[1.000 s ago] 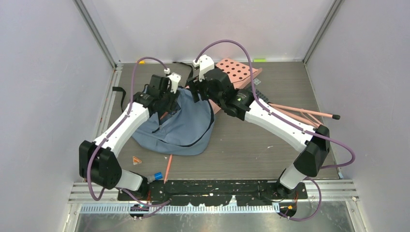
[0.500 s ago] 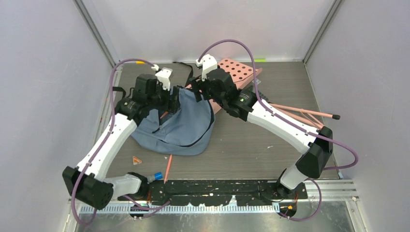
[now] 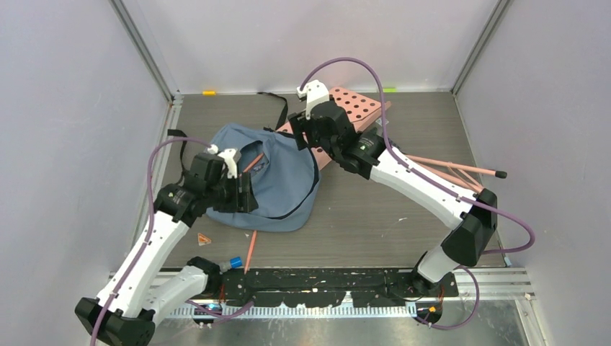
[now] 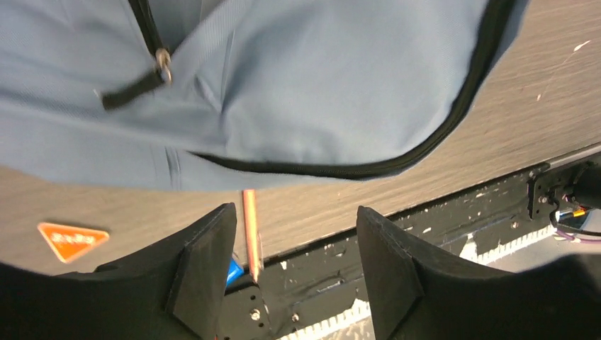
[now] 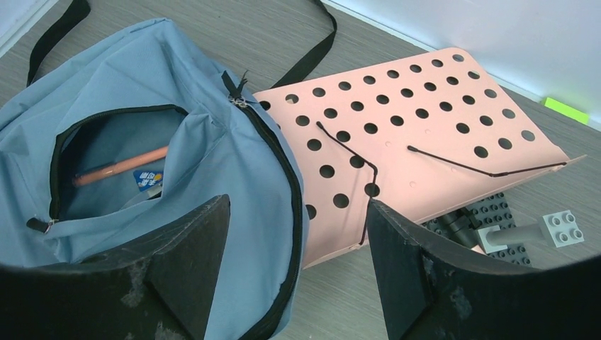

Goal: Pack the student bag
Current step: Pick up the stationery from the center of the board.

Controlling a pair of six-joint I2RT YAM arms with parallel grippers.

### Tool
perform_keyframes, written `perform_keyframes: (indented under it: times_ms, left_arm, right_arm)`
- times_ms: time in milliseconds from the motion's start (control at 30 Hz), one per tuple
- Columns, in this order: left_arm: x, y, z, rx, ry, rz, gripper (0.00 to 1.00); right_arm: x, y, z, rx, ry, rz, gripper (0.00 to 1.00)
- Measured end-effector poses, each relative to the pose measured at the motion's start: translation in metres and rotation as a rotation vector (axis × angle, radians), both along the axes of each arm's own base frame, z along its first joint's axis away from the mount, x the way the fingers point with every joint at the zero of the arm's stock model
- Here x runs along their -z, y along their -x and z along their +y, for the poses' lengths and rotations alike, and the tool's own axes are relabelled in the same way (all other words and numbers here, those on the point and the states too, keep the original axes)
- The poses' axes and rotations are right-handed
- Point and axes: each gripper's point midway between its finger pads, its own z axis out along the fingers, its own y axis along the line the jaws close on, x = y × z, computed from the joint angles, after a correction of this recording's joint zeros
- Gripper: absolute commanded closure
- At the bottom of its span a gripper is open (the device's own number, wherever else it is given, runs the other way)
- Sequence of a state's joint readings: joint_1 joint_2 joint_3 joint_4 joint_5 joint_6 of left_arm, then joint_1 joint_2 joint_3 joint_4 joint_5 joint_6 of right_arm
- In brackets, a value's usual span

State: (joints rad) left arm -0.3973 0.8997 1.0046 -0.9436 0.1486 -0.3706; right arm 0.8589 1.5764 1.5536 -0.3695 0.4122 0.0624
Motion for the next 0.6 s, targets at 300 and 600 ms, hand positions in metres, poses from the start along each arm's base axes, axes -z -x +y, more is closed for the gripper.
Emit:
perform_keyframes:
  times_ms: [300, 600]
  left_arm:
    - [0.069, 0.043, 0.008, -0.107, -0.040, 0.286, 0.43]
    - [0.109, 0.052, 0.001, -0.160, -0.100, 0.391, 0.50]
  right_arm:
    - [-0.002, -0.001, -0.012, 0.043, -0.038, 0.009, 0.24]
    - [-0.003, -0.003, -0.022, 0.078, -0.076, 0.016, 0.24]
